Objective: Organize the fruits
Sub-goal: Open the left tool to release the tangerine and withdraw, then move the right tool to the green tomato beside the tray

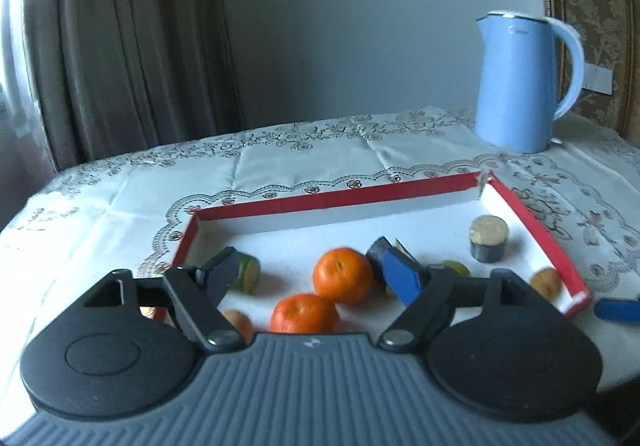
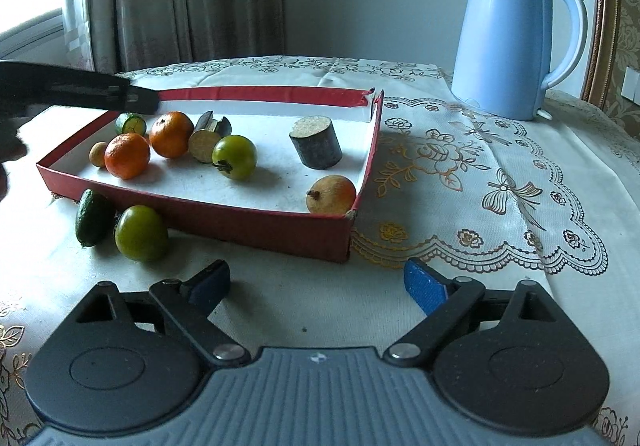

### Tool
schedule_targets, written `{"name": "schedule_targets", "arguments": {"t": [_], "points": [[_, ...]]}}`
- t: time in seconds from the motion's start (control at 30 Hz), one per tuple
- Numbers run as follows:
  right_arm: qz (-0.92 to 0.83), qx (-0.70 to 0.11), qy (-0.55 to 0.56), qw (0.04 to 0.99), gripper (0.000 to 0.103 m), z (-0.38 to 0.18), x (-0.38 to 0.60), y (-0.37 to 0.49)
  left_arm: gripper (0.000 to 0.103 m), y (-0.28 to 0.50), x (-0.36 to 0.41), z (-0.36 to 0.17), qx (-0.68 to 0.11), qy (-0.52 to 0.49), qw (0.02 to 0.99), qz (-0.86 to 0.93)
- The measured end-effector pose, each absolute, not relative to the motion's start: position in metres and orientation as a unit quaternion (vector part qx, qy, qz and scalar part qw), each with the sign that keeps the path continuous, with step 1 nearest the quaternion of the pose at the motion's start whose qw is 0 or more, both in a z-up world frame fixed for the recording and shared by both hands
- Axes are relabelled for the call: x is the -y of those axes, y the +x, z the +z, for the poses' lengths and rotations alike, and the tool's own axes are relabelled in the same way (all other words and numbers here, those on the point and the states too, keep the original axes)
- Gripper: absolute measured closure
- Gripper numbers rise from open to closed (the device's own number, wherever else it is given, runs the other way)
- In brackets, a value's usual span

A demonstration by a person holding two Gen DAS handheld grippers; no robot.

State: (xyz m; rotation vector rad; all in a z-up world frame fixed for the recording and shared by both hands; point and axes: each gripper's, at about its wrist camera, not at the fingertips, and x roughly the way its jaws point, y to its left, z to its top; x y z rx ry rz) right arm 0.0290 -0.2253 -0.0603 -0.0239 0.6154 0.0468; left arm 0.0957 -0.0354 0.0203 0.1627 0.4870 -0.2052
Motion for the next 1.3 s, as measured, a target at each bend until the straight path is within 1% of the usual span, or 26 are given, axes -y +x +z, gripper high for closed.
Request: {"name": "schedule_targets", "arguments": {"t": [0.13,0.23,0.4,0.83,0.97,1.2,1.3], "points": [[0.023,-0.303,-0.012,0.953,0.009,-0.061,0.226,0.03,0.018,0.059,0.018,0.023,-0.228,0.077,0.965,-0.101],[0.023,-0.303,-0.013,0.953,0.009,-0.061,0.225,0.029,0.017,0.04,0.001,0.018,-0.242,0.055,0.963,-0.104],[0.021,-0.303,-0.014,0.953,0.008,-0.06,0.225,0.029,0.017,0.022,-0.016,0.0,-0.254,0.061,0.961,-0.087],[0.011,-0.299,-0.022,0.954,0.007,-0.059,0.223,0.027,0.016,0.035,-0.039,-0.033,-0.316,0.017,0.945,-0.084],[0.009,-0.281,-0.023,0.959,0.007,-0.055,0.22,0.022,0.013,0.039,-0.047,-0.034,-0.32,0.0,0.944,-0.079],[0.037,-0.283,-0.022,0.958,0.007,-0.051,0.2,0.026,0.008,0.041,-0.048,-0.037,-0.317,0.0,0.946,-0.067],[0.025,-0.28,-0.03,0.959,0.006,-0.049,0.19,0.031,0.008,0.041,-0.049,-0.037,-0.316,-0.001,0.946,-0.067]]}}
